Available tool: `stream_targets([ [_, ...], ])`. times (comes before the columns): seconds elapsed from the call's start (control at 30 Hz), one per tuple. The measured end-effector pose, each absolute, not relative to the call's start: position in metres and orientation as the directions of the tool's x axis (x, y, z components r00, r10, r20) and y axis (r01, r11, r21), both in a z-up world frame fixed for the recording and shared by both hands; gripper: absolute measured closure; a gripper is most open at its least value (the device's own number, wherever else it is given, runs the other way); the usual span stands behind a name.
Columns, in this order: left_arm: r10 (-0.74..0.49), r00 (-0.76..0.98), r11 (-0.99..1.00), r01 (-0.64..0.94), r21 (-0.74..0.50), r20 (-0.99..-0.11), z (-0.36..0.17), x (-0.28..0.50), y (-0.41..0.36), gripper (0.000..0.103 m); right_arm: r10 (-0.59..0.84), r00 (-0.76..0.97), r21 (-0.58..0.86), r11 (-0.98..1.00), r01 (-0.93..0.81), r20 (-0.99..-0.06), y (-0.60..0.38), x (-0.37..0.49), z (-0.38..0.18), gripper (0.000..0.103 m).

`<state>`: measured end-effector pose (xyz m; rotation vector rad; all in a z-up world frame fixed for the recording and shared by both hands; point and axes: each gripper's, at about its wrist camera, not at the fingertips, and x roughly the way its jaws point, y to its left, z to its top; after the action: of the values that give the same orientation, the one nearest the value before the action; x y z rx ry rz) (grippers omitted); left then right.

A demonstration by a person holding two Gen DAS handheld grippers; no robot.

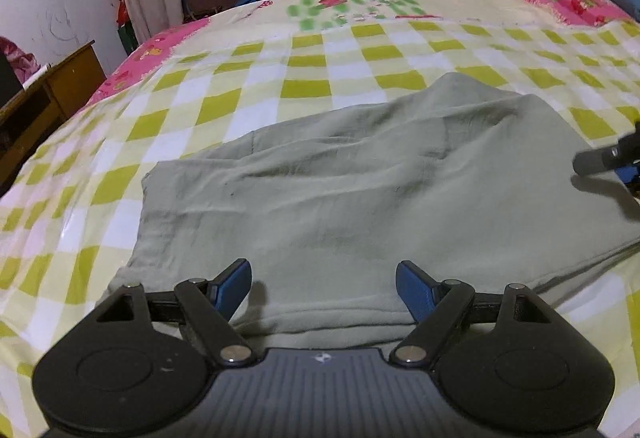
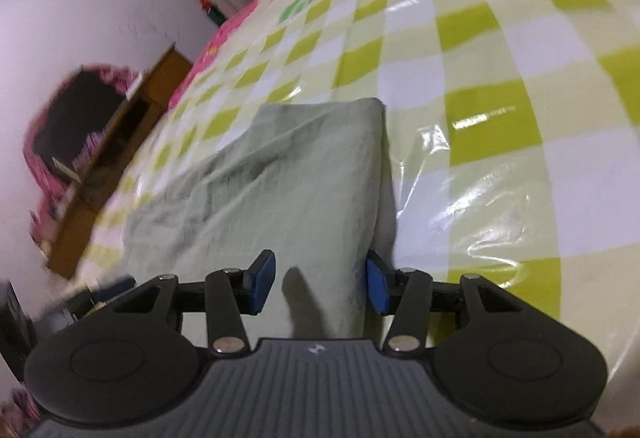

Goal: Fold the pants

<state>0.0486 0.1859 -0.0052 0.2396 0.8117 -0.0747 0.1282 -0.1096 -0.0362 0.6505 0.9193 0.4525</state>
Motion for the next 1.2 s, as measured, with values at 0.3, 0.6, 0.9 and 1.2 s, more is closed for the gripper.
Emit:
stream_targets([
  [0.3,0.041,0.678,0.952,0.196,0.235,-0.734,0.000,0.047,0.156,0.011,0.638,0.561,0.754,0.656,-0.037,-0.528,-0.129,0.119,-0.039,0.097],
  [0.6,-0.147,0.757,0.903,0.365,0.225,-0.637,0.026,0.039,0.070,0.011,0.532,0.631,0.718,0.694,0.059,-0.566,-0.187,0.095,-0.035,0.097],
  [0.9,0.009,0.825,0.895,0.246,0.373,-0.565,0.006,0.072,0.024,0.011,0.517,0.655,0.736,0.671,0.089,-0.551,-0.201,0.086,-0.041,0.097],
  [1.2,0.098,0.778,0.852,0.256,0.456,-0.621,-0.023,0.116,0.011,0.010,0.524,0.653,0.751,0.652,0.105,-0.547,-0.206,0.080,-0.043,0.097],
])
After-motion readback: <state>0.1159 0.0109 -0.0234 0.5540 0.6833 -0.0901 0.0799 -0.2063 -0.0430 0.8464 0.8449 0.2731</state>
